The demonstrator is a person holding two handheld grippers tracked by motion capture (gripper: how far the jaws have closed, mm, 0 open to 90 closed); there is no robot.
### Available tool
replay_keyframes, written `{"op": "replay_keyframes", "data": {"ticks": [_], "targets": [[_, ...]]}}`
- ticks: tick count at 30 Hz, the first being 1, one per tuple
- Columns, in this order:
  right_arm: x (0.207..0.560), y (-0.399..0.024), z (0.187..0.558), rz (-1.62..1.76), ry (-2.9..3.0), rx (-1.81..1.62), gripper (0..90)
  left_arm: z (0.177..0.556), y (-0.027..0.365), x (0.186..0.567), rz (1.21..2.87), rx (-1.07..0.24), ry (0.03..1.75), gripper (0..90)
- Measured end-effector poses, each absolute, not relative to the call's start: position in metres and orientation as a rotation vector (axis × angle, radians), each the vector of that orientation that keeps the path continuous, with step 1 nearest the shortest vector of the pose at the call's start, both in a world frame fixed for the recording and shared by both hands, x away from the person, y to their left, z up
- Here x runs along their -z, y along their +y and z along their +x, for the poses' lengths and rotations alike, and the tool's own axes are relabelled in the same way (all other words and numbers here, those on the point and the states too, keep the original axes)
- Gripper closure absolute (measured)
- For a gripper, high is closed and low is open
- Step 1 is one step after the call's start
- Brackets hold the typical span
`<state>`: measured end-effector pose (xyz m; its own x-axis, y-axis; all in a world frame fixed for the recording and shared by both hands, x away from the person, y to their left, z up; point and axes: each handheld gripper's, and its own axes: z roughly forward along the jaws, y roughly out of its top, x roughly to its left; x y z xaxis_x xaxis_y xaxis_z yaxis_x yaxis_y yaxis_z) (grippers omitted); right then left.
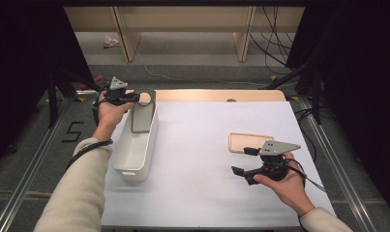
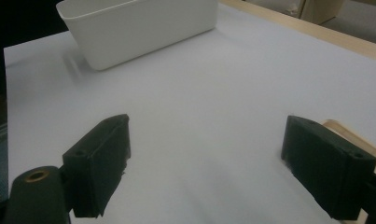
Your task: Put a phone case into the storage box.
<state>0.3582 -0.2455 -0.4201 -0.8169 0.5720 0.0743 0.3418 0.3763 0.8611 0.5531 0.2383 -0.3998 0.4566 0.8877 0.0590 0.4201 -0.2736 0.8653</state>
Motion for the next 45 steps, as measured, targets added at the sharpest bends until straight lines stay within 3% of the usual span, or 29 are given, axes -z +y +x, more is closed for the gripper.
{"op": "replay_keyframes", "data": {"ticks": [14,28,33,37,45], "targets": [[0.420,-0.245,0.358,0.812,2.399,-1.420,16.5,0.557,0.239,0.399,1.929,-0.723,1.233,50.7],[0.420,-0.245,0.358,0.812,2.399,-1.419,16.6,0.551,0.236,0.395,1.876,-0.697,1.273,46.2],[0.420,-0.246,0.358,0.815,2.400,-1.415,16.5,0.538,0.239,0.387,1.805,-0.636,1.286,34.3],[0.420,-0.246,0.359,0.817,2.395,-1.413,16.5,0.525,0.239,0.385,1.847,-0.609,1.272,15.7],[0.420,-0.246,0.360,0.823,2.395,-1.405,16.5,0.490,0.241,0.377,1.829,-0.614,1.226,5.2]]}}
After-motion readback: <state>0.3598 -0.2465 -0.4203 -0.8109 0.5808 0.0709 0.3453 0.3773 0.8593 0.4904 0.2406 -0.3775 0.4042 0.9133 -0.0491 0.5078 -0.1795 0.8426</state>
